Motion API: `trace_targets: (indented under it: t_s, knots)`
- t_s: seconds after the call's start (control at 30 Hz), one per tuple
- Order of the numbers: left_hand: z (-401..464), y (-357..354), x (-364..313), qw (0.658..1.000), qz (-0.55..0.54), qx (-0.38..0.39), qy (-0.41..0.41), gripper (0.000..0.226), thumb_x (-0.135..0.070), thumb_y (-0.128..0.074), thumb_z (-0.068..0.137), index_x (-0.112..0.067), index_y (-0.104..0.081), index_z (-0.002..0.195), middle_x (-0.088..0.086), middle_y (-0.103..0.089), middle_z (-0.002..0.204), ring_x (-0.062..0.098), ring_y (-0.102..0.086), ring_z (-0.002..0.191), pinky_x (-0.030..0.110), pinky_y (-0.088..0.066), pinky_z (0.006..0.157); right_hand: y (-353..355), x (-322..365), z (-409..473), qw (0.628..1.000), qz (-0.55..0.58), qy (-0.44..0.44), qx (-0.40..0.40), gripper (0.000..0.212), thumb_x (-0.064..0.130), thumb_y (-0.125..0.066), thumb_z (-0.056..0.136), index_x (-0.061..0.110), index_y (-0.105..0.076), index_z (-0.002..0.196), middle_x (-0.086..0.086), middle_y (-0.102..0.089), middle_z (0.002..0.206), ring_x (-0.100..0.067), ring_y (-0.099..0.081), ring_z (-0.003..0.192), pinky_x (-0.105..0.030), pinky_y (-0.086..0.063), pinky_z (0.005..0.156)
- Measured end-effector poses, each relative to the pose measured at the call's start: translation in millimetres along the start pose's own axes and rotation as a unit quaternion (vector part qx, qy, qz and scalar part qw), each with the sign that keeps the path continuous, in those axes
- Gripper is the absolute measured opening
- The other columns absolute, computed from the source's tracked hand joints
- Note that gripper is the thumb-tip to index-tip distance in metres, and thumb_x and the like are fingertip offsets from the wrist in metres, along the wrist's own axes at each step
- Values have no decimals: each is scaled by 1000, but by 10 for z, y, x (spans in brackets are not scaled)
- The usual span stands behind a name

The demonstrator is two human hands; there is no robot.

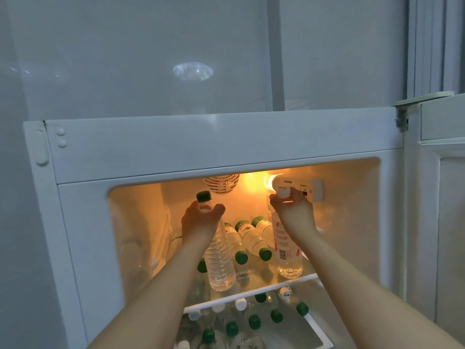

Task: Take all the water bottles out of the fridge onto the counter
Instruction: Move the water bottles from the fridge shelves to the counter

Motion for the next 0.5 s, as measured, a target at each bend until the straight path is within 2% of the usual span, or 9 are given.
trace_targets:
  t_s: [0.07, 0.13, 0.2, 0.3, 0.4, 0.5]
  knots:
    - [32, -44, 28, 999, -41, 3, 3, 37, -37, -63, 85, -19, -56, 116, -2, -62, 118, 20, -58, 102, 36, -47, 90, -50, -33, 70, 1000, 1, -15, 10, 14, 32, -56, 91, 19, -57, 98, -1, -63, 91, -22, -60, 85, -29, -39, 70]
    - [22, -106, 14, 999, -47, 6, -14, 30, -36, -63, 84, -23, -55, 110, -3, -64, 113, 20, -61, 100, 40, -49, 93, -79, -91, 131, 1000, 11, -23, 11, 18, 34, -55, 89, 18, -60, 96, -2, -66, 89, -22, -61, 83, -29, -38, 68]
    - [-11, -161, 3, 999, -34, -1, -33, 26, -35, -64, 84, -25, -54, 106, -5, -64, 107, 18, -62, 97, 38, -50, 91, -65, -133, 156, 999, 26, -24, 5, 19, 33, -55, 89, 15, -62, 92, -3, -66, 84, -20, -60, 78, -27, -37, 62]
    - [-27, -176, 16, 997, -54, -16, -46, 21, -32, -64, 84, -25, -57, 102, -8, -62, 100, 16, -61, 94, 35, -49, 87, -16, -181, 165, 998, 51, -19, -14, 26, 39, -52, 84, 16, -62, 89, -3, -65, 80, -19, -60, 76, -29, -40, 64]
    - [-19, -144, 30, 996, -66, -33, -51, 19, -30, -63, 86, -26, -56, 102, -8, -61, 100, 15, -60, 92, 31, -47, 81, -1, -180, 157, 998, 56, -16, -18, 27, 40, -50, 79, 17, -62, 87, -2, -65, 79, -18, -60, 75, -30, -42, 65]
    - [-41, -120, 26, 995, -70, -43, -59, 19, -31, -64, 86, -27, -55, 102, -11, -60, 100, 11, -60, 88, 28, -48, 77, 9, -152, 101, 998, 57, -16, -26, 32, 42, -49, 75, 14, -61, 84, -1, -65, 77, -18, -61, 73, -25, -41, 62]
Point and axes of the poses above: each hand's wrist, its own z-axis towards the middle knuckle, its own y-axis out of the back of the hand, x = y × z, the point moved 5 cm from there along z, towards the middle knuckle
